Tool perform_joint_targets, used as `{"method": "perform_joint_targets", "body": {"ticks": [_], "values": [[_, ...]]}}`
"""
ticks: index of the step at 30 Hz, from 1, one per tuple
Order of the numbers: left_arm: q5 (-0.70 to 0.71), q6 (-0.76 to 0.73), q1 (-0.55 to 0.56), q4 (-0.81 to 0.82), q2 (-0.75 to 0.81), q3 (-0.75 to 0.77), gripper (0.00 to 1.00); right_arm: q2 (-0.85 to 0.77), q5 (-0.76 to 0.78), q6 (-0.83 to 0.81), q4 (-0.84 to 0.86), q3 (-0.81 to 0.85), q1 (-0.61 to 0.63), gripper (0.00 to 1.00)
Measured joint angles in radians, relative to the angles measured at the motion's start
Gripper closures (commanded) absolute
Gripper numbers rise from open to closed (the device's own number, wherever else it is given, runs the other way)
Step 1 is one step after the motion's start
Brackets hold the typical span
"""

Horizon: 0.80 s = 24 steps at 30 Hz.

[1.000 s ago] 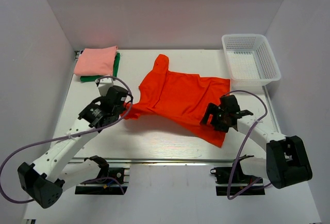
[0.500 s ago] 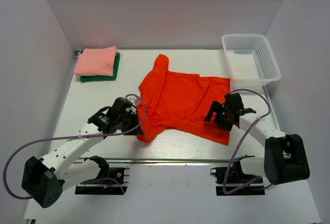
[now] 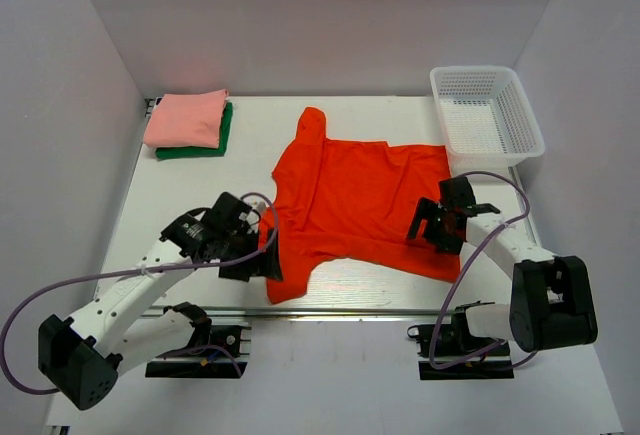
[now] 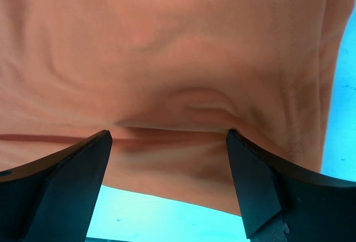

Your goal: Fold and stack the t-shirts

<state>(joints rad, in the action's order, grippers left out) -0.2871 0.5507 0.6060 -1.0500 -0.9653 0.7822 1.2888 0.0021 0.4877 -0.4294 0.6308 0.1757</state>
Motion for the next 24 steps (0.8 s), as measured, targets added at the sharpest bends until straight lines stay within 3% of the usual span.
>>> {"method": "perform_joint_targets", "body": {"ticks": [5,9,13,17,18,21,24], "values": [[0.17,-0.021,-0.007,0.178,-0.089,0.1,0.0,-0.022,0.007,-0.031,-0.023,0.002,0.0,0.1],[0.343,-0.046,-0.016,0.28,-0.364,0.255,0.04,-0.125,0.014,-0.058,-0.016,0.019,0.002,0.1],[0.507,-0.071,-0.04,0.321,-0.71,0.502,0.05,-0.22,0.033,-0.078,0.013,0.041,0.003,0.1],[0.577,-0.106,-0.095,0.349,-0.949,0.656,0.1,-0.218,0.059,-0.082,0.021,0.043,0.003,0.1],[0.589,-0.111,-0.113,0.351,-0.998,0.688,0.16,-0.208,0.064,-0.083,0.019,0.043,0.003,0.1],[0.602,-0.125,-0.167,0.356,-1.1,0.761,0.25,-0.181,0.076,-0.085,0.015,0.043,0.003,0.1],[0.571,-0.145,-0.224,0.383,-1.152,0.791,0.27,-0.165,0.083,-0.085,0.015,0.043,0.003,0.1]]}}
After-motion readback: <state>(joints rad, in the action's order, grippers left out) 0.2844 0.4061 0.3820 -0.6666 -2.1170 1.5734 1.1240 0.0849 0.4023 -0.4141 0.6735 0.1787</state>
